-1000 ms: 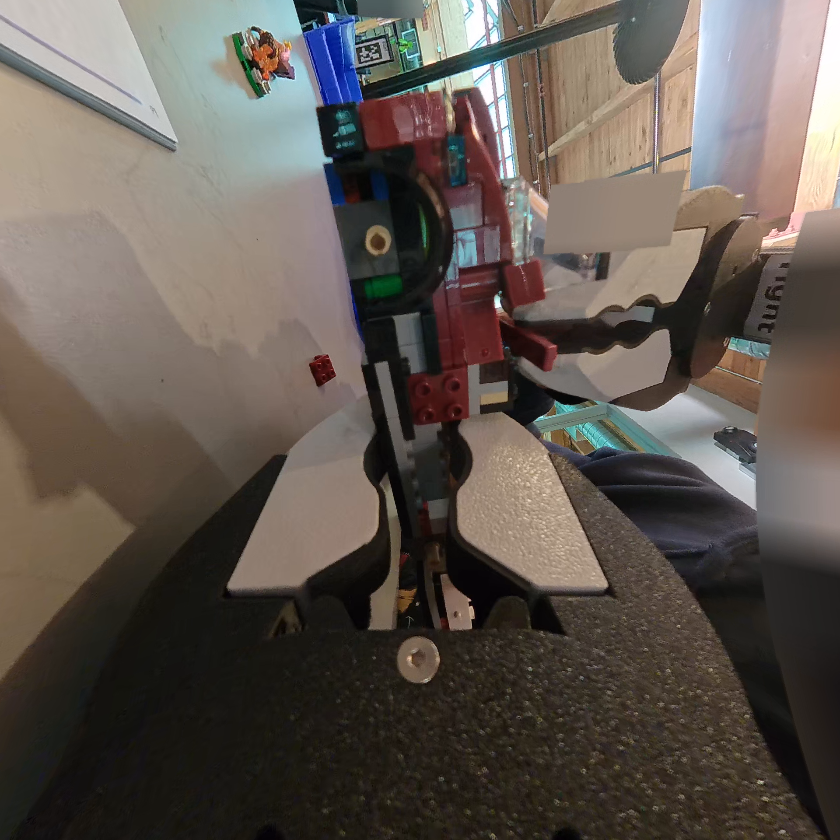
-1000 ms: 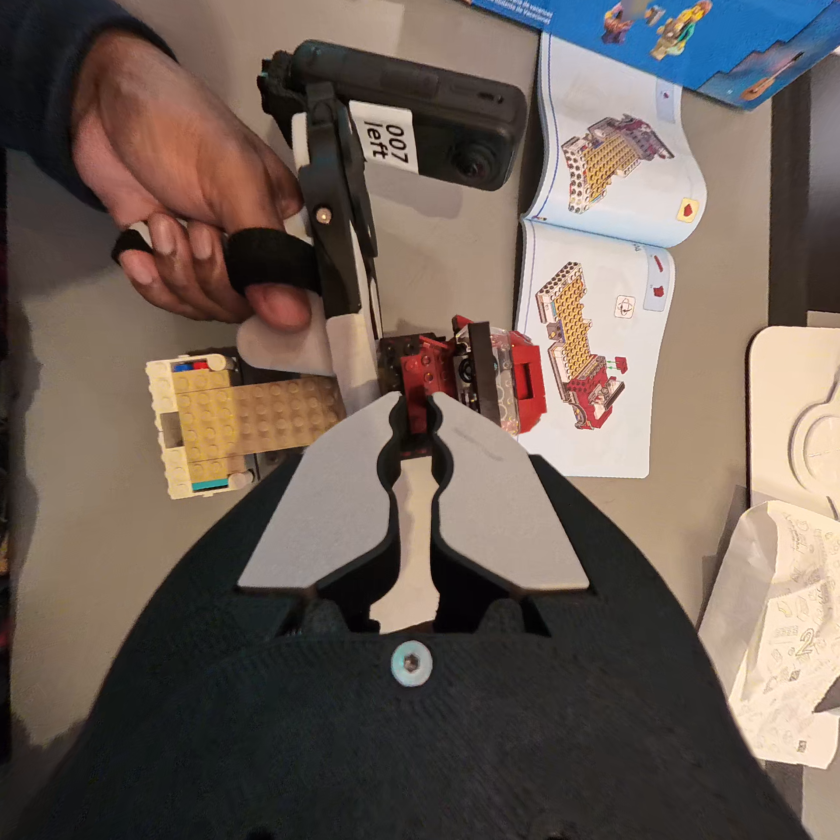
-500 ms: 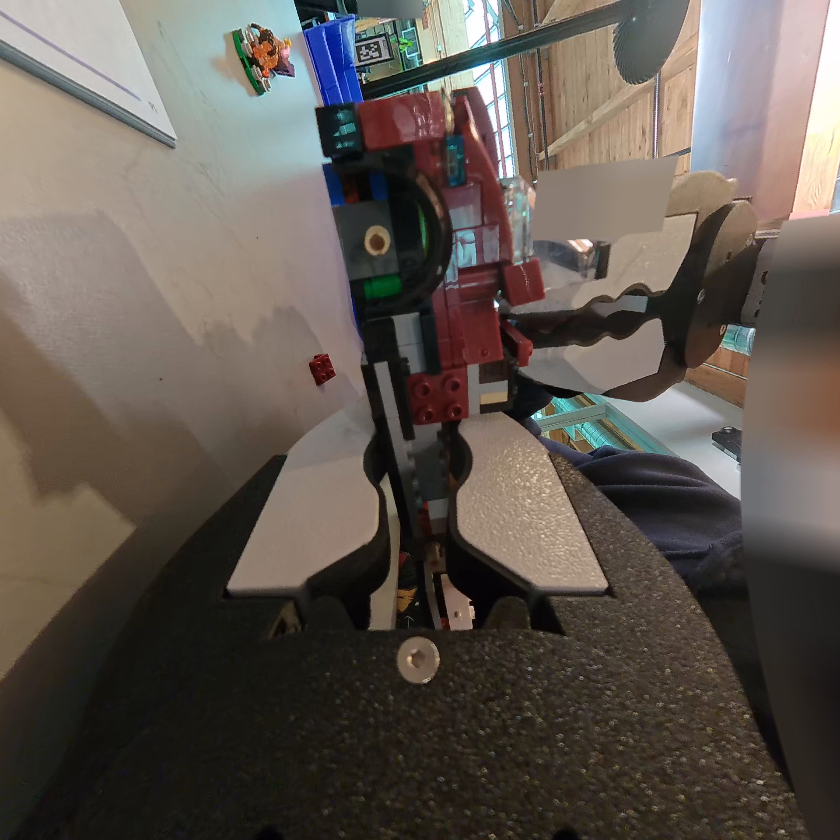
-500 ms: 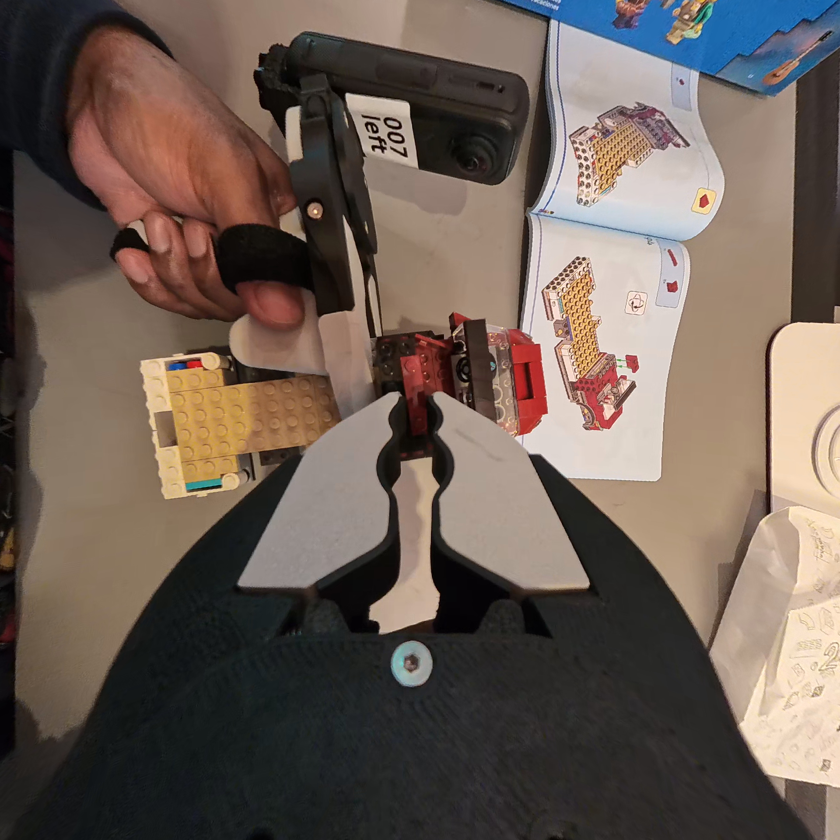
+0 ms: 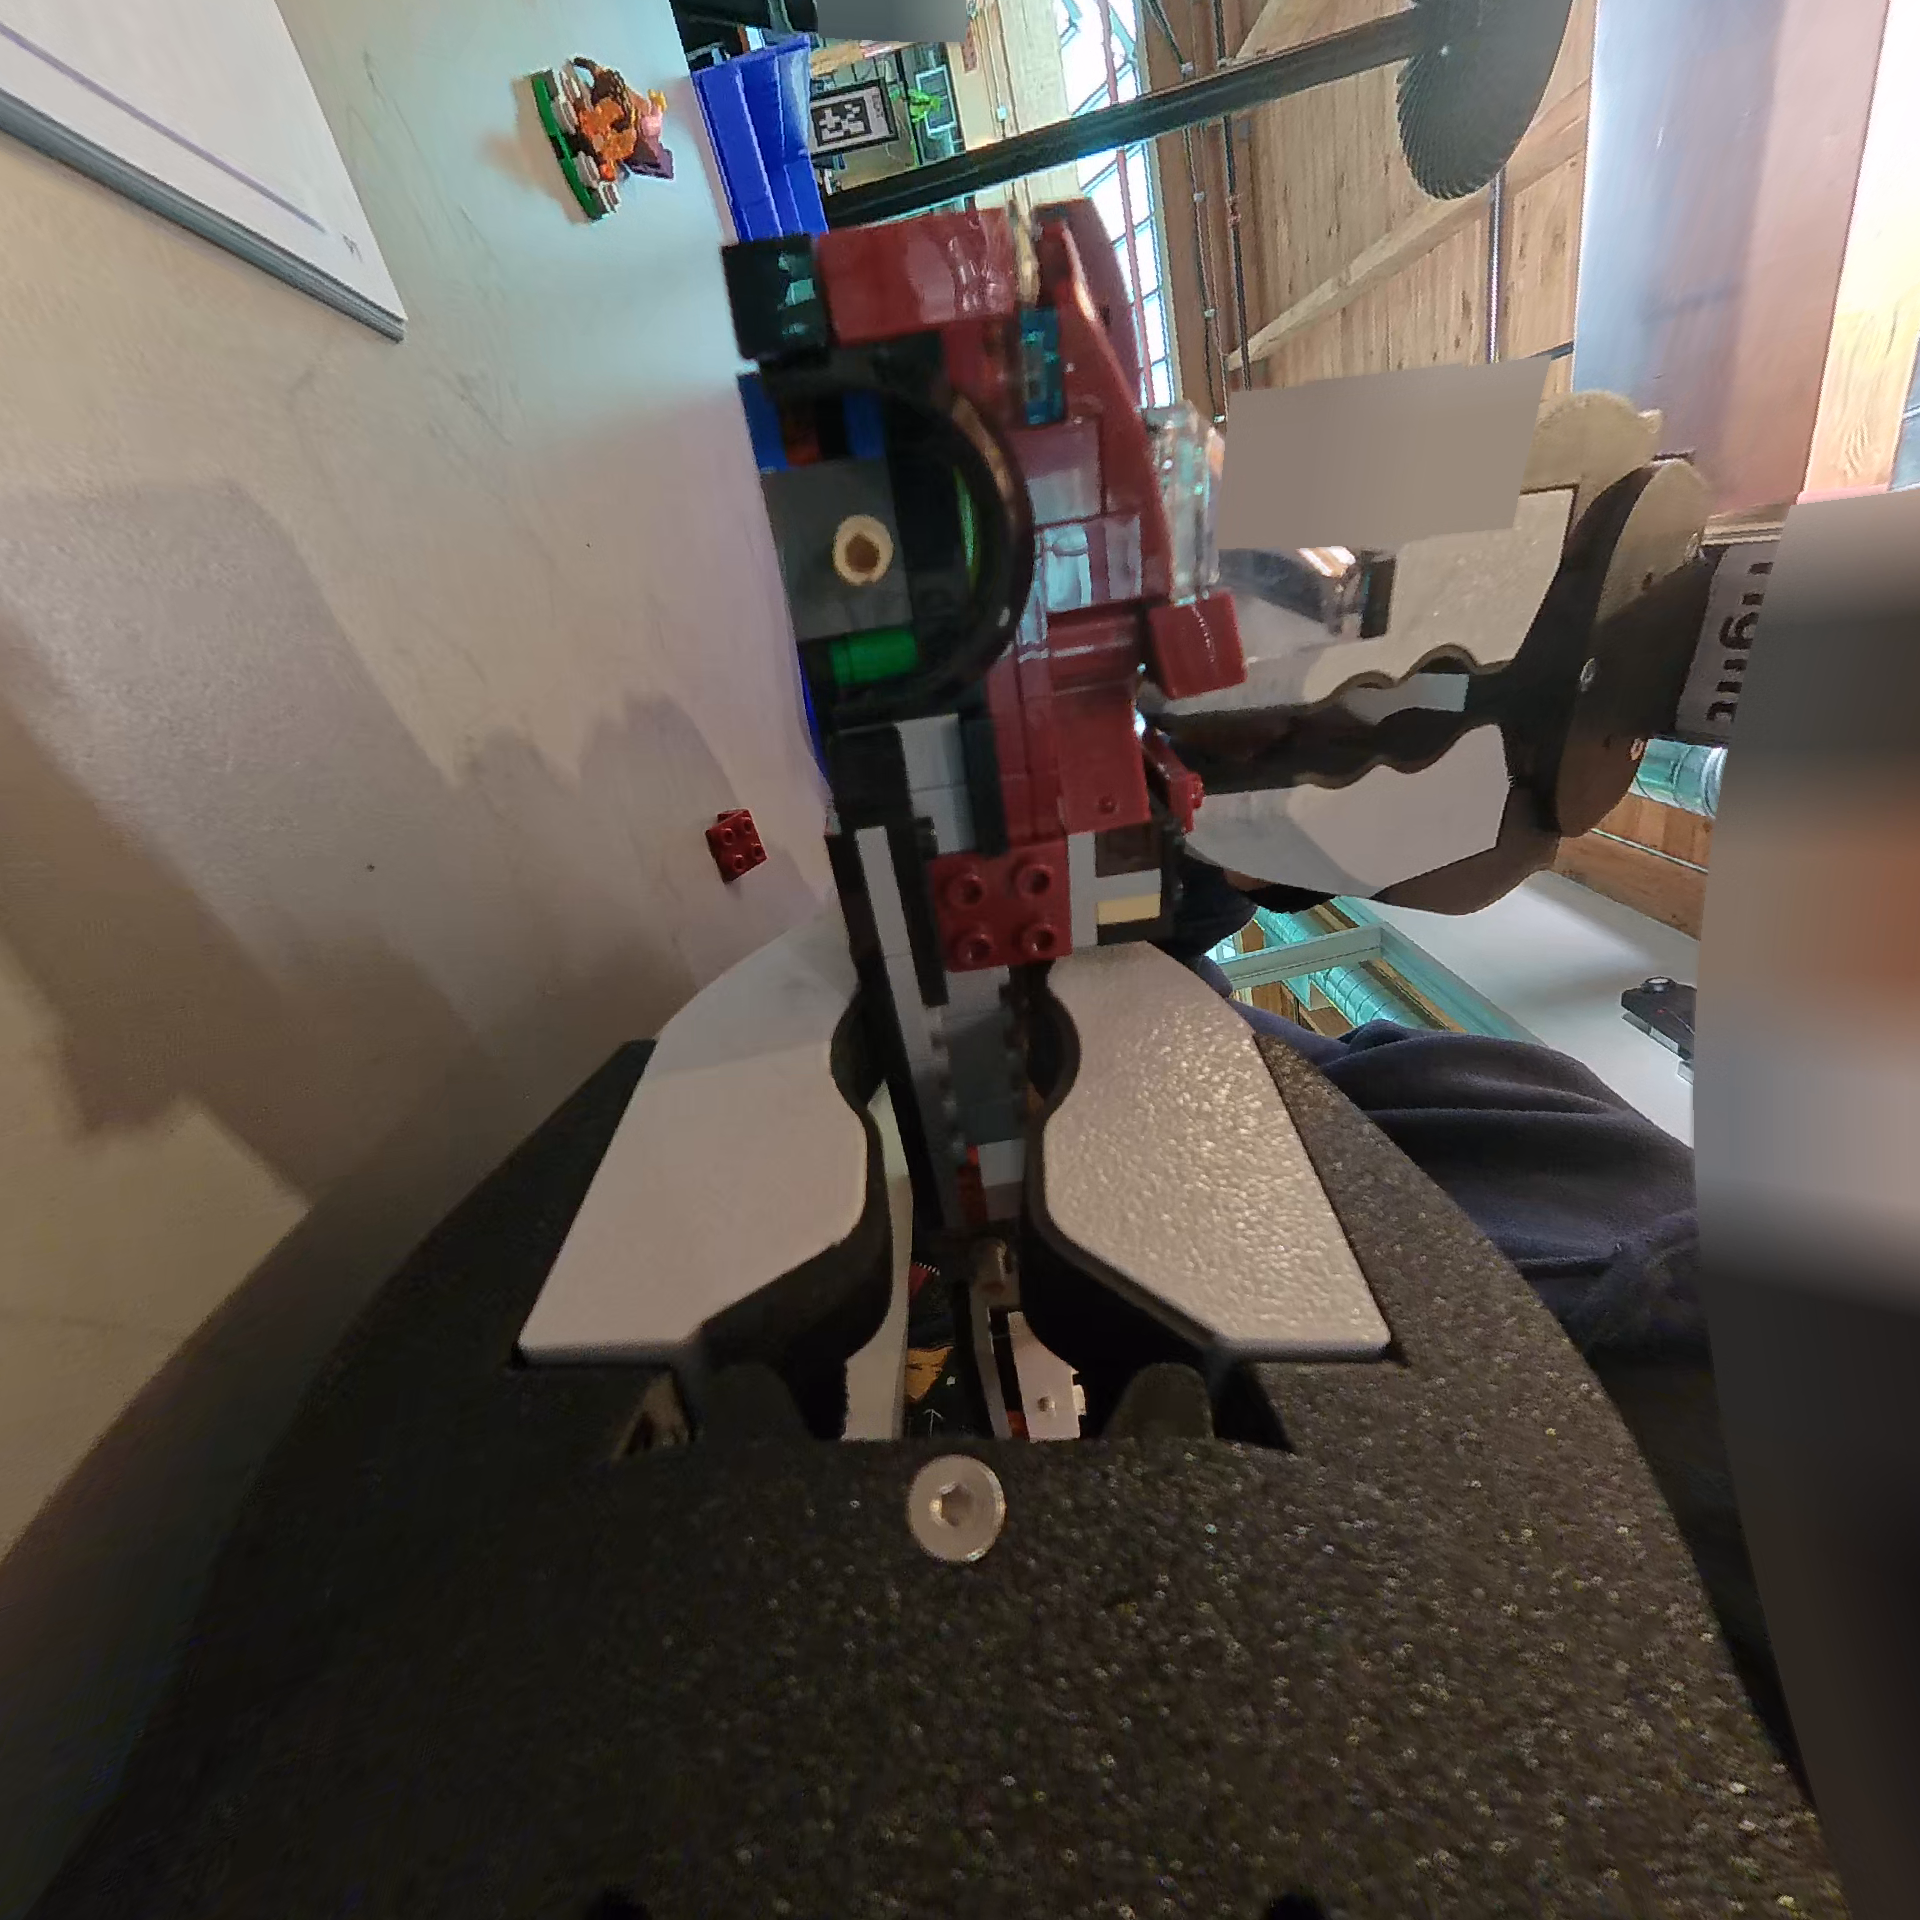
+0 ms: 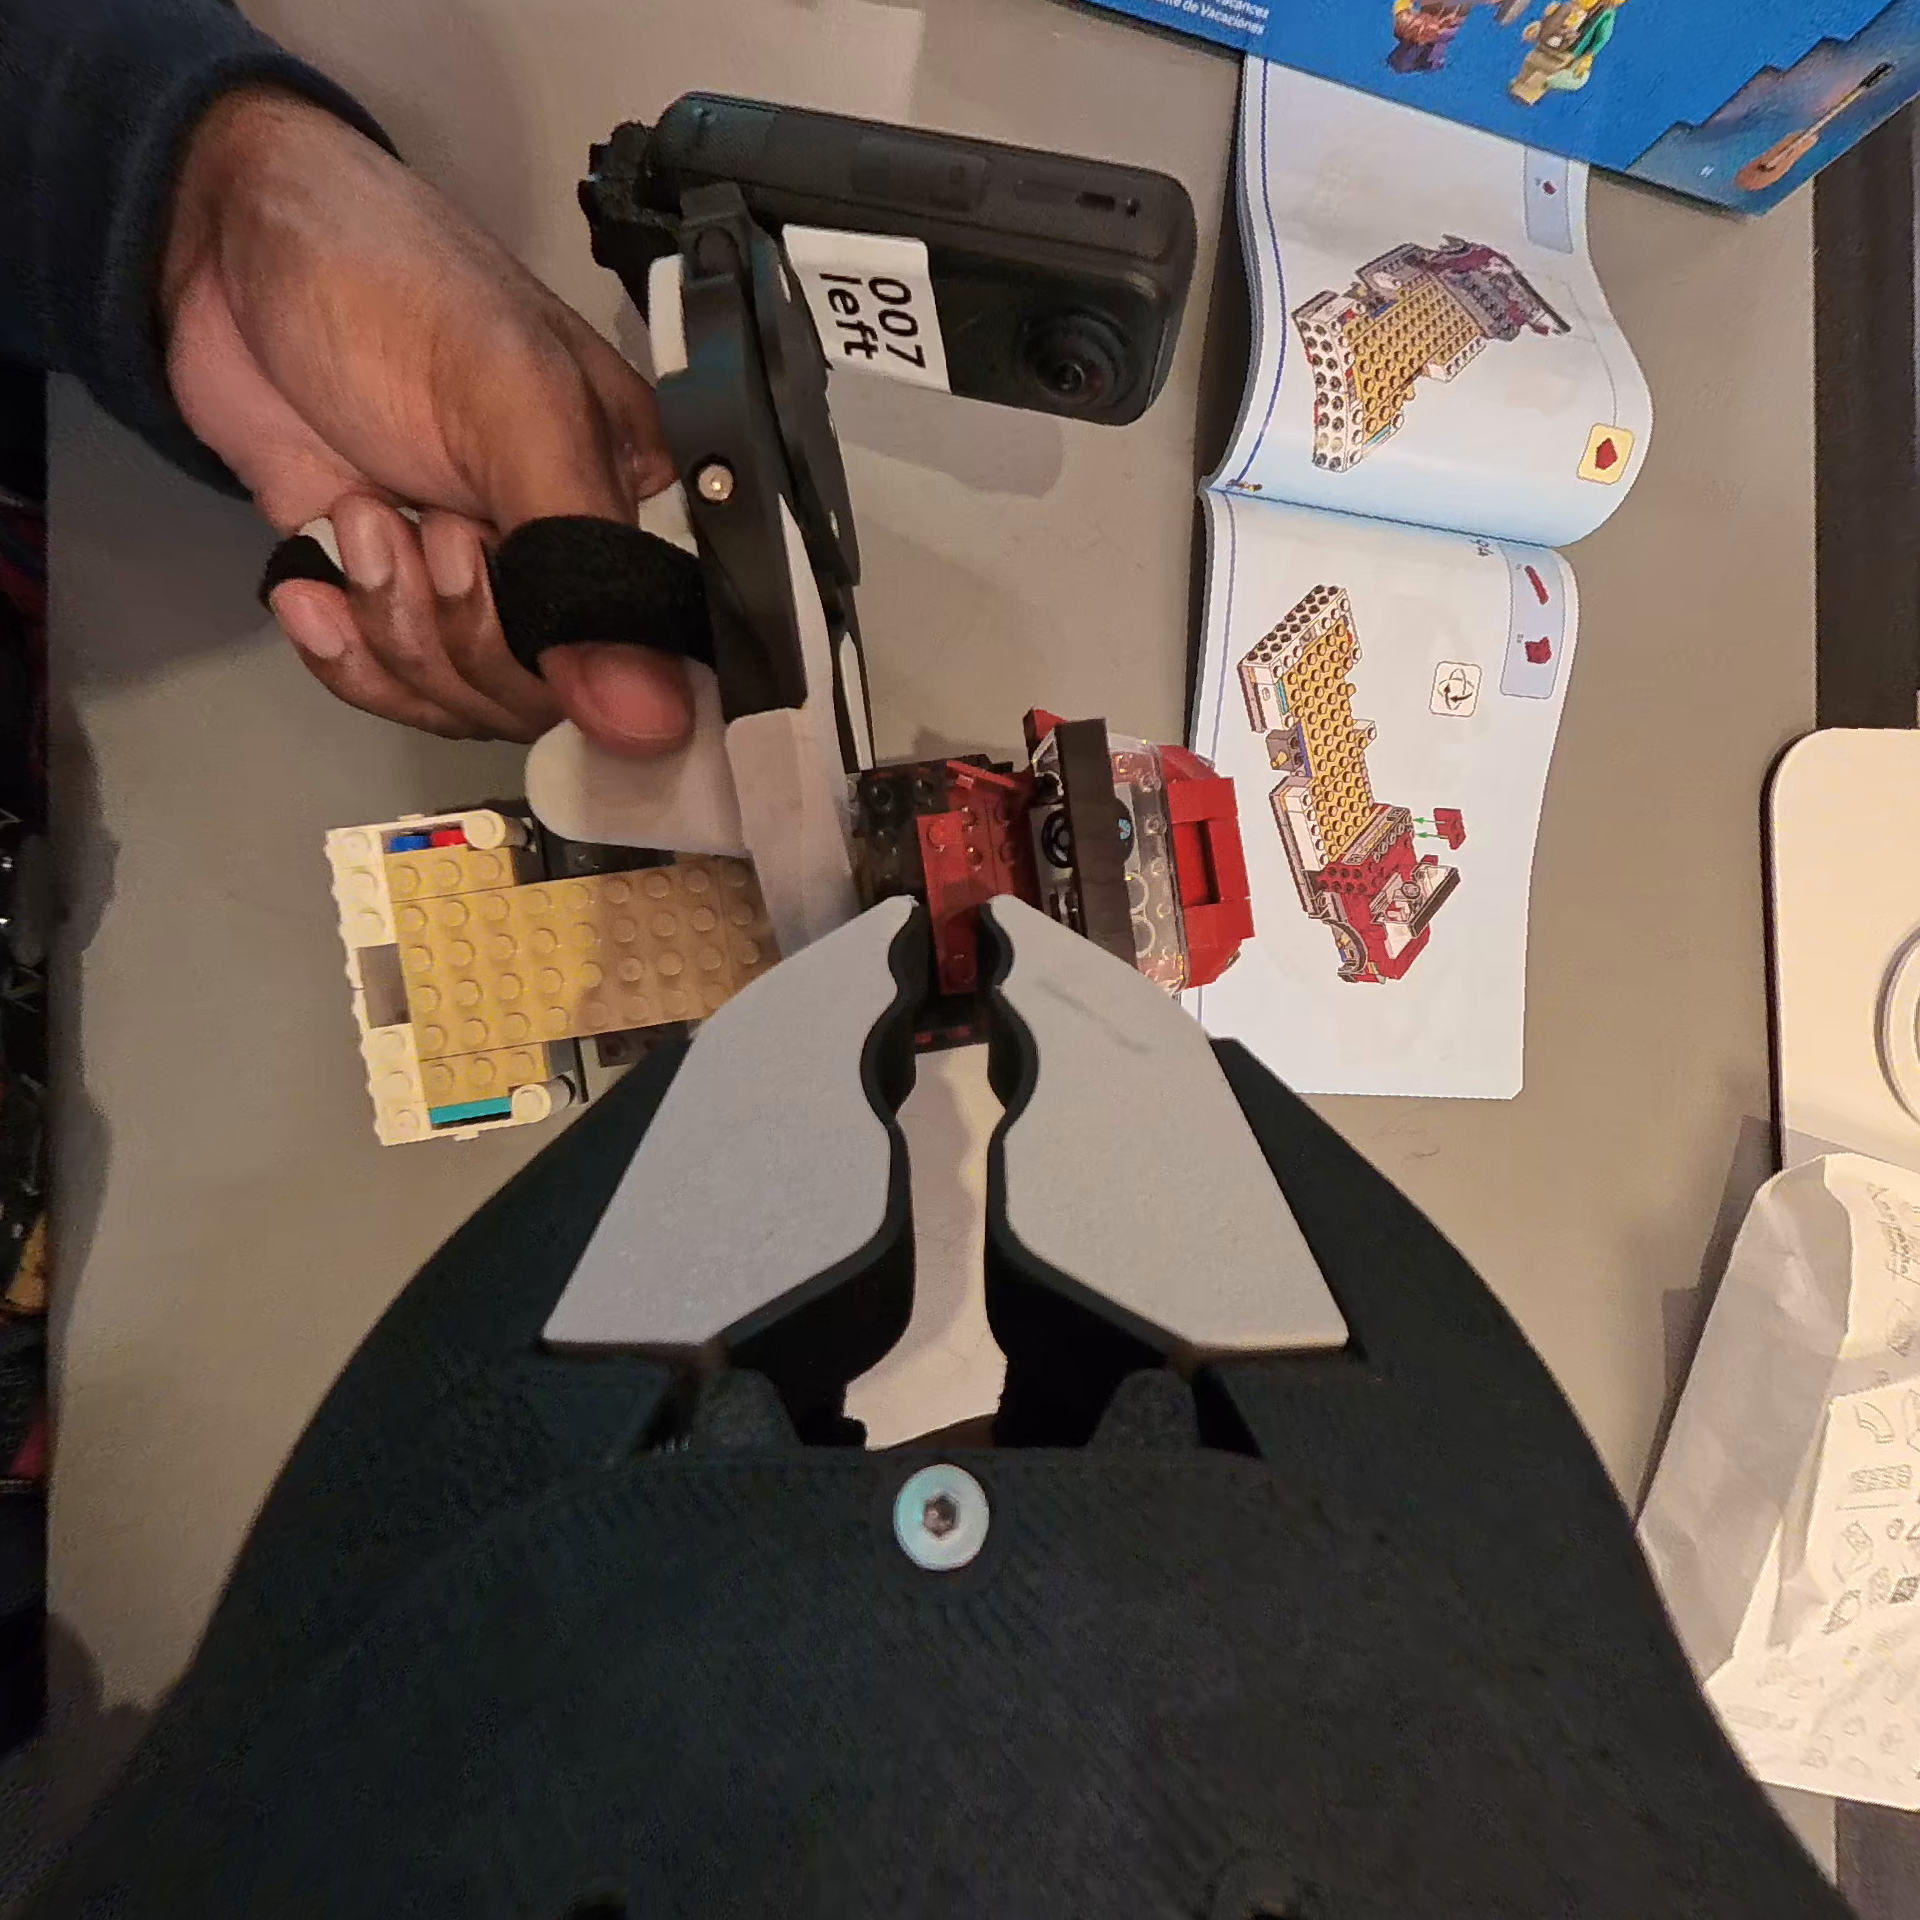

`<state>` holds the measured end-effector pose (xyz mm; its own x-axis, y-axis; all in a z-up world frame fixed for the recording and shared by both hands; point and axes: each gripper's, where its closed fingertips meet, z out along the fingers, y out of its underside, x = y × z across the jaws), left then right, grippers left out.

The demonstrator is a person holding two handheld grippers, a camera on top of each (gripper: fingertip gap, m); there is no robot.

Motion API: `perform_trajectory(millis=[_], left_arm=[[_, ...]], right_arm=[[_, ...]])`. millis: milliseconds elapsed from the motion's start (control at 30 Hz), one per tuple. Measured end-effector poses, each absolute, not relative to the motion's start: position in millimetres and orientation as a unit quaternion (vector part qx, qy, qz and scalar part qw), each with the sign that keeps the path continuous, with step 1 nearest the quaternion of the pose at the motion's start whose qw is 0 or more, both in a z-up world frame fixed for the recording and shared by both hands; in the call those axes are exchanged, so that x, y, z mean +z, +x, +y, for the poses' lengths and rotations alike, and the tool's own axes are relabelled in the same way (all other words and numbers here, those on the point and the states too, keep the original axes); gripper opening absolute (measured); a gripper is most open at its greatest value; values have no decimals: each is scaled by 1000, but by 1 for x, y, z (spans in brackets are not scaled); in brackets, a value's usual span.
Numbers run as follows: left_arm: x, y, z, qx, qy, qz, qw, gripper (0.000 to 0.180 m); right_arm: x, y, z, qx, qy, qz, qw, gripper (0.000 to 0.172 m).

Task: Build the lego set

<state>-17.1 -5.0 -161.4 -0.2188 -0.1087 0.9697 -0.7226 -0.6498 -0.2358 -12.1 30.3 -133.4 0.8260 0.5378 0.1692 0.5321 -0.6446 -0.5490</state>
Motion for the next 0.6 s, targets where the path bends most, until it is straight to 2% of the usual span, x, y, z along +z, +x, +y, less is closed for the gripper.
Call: perform_trajectory(millis=[433, 600], left_arm=[[-161, -17, -4, 696, 585, -353, 222, 23], [-161, -17, -3, 698, 584, -351, 221, 23]], right_arm=[[-132, -14, 33, 11, -904, -294, 310, 10], [-120, -14, 32, -15, -884, -308, 352, 16]])
